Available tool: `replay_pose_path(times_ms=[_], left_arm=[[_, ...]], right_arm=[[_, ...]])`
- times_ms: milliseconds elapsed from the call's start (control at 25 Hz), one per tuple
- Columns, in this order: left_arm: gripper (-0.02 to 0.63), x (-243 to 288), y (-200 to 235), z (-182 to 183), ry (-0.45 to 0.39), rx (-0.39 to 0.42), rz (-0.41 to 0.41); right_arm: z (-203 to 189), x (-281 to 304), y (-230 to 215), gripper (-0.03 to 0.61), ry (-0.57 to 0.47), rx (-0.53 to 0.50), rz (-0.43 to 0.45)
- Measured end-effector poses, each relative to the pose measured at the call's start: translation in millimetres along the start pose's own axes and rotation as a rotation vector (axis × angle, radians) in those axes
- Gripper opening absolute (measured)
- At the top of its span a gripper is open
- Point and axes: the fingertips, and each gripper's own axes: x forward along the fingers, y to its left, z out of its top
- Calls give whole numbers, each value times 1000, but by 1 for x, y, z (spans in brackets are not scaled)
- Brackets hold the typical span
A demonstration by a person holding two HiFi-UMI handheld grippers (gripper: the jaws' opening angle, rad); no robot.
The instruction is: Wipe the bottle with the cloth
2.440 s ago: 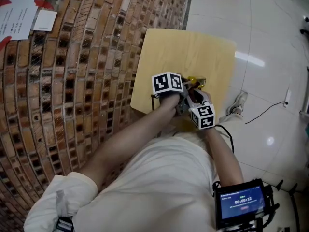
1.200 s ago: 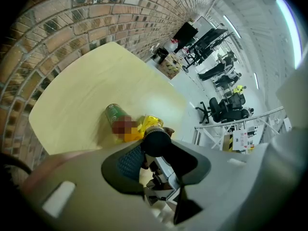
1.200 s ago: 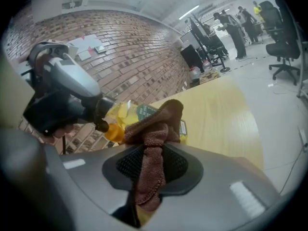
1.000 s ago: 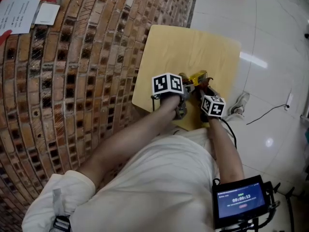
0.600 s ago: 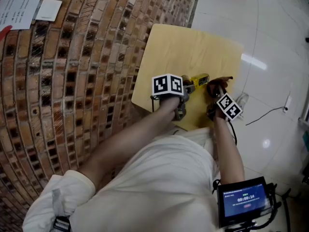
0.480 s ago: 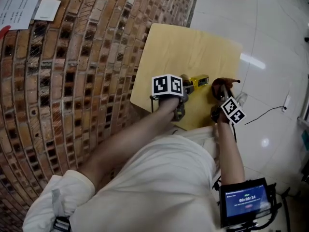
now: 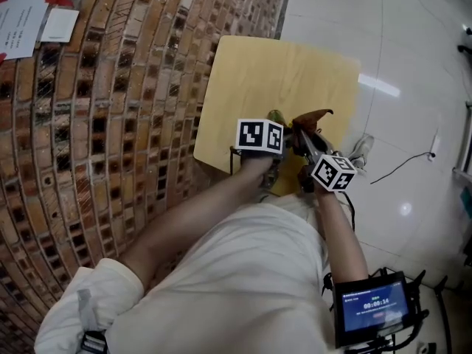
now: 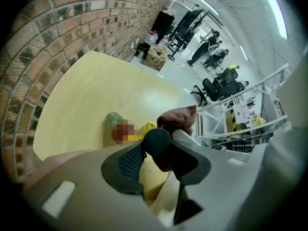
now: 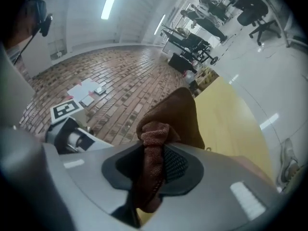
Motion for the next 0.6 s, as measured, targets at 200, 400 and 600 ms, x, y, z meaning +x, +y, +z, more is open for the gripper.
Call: replay_pose_path(times_ms=[200,400,600], left_arm=[[170,0,-3,0,9,21,0],[172,2,-8,-1,14,25,-6],[172,4,-9,1,1,10,-13]], right_arm=[[1,3,-22,91,-5,4,-87],[-4,1,-58,90,5,-18,-259],[-9,5,-77,89,13,-15,-329]])
